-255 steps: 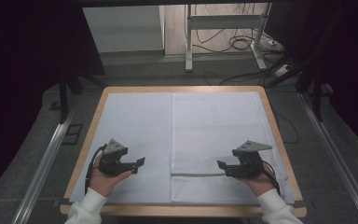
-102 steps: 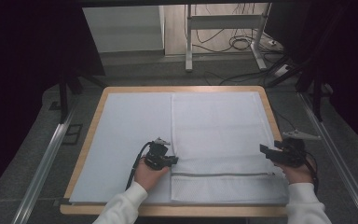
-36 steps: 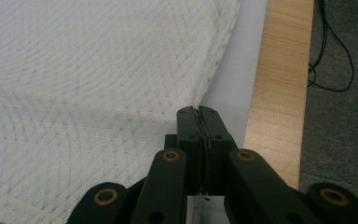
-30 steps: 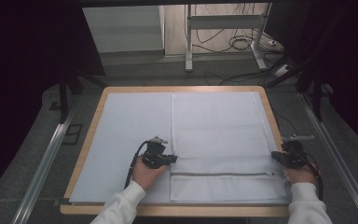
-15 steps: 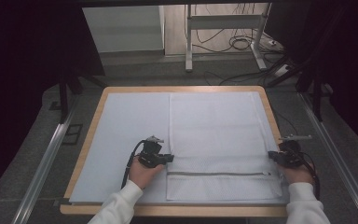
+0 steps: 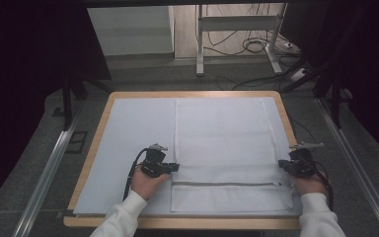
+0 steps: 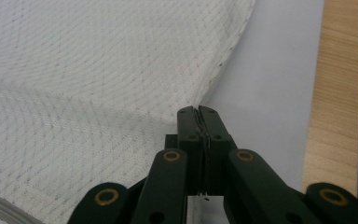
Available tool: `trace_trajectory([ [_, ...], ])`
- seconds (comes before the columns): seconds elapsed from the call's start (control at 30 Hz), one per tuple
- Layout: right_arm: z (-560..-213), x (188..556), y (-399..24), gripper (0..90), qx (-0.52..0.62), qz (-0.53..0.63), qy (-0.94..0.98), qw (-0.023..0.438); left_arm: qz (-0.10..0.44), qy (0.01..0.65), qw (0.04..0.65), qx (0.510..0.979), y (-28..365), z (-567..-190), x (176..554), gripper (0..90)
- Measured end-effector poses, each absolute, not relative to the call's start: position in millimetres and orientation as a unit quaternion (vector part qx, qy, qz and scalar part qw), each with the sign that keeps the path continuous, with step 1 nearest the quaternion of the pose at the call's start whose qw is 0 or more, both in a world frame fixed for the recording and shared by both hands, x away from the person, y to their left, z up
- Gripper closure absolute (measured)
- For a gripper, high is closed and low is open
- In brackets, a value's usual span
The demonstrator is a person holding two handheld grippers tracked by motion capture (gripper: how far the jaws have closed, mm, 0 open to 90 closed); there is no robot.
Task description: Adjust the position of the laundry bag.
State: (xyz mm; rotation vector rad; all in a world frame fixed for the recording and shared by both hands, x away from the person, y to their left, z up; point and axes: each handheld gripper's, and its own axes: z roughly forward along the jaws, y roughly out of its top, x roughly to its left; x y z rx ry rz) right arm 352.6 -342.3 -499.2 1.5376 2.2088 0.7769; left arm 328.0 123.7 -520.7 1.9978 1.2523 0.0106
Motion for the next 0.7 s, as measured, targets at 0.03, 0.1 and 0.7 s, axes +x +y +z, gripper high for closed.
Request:
trace_trajectory([
  [0.03, -499.2, 352.5, -341.5, 87.2, 0.541, 0.274, 0.777, 0.169, 0.004, 0.492, 0.382, 0.782, 124.7, -520.9, 327.9, 87.9],
  [0.1, -499.0, 352.4, -340.3, 87.2, 0.540, 0.277, 0.777, 0.167, 0.004, 0.492, 0.381, 0.783, 126.4, -520.7, 327.6, 87.9],
  [0.7, -497.6, 351.4, -323.5, 87.2, 0.525, 0.293, 0.784, 0.153, 0.006, 0.504, 0.386, 0.773, 151.0, -519.0, 323.2, 87.8],
])
